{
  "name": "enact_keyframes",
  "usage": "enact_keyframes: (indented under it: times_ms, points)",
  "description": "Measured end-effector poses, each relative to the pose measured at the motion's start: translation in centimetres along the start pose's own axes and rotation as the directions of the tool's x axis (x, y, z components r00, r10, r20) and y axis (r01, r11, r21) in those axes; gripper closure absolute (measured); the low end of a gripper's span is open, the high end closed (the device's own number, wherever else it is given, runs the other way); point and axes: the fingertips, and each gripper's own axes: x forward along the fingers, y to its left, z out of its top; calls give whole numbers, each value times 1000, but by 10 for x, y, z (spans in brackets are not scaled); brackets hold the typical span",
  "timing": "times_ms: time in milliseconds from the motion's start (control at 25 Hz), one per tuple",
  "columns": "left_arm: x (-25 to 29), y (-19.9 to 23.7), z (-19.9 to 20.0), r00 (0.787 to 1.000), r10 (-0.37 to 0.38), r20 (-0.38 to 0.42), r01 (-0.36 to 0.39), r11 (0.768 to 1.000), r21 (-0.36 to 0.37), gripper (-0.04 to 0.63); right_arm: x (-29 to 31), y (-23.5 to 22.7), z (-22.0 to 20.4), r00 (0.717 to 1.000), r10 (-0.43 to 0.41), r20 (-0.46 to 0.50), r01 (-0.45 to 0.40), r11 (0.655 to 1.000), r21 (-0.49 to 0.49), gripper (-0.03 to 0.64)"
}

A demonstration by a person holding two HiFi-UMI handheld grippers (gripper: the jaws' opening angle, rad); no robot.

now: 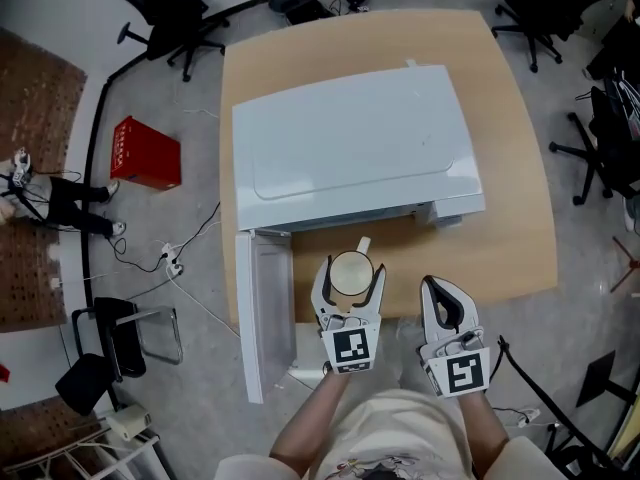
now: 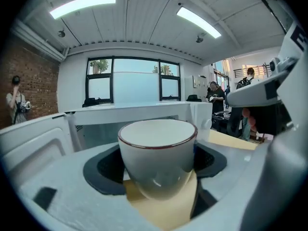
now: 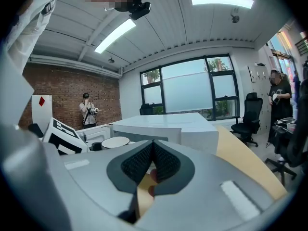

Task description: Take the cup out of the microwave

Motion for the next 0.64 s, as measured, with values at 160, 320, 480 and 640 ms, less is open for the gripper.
enact_keyframes:
  times_ms: [160, 320, 480, 640]
  points:
    - [-31, -10, 13, 1000, -6, 6, 6, 1000, 2, 199, -10, -1, 2, 1000, -2, -5, 2, 1000, -5, 609]
    - [-60, -20, 26, 1000, -16, 7, 16, 1000, 7, 199, -20, -2, 4, 1000, -7, -1, 7, 1000, 0, 609]
    - [-85, -31, 38, 998, -44, 37, 43, 999, 6, 199, -30, -3, 7, 1000, -15, 9, 15, 1000, 9, 609]
    - [-106, -30, 53, 995, -33, 96, 37, 999, -36, 199, -35, -2, 5, 1000, -7, -5, 7, 1000, -9, 609]
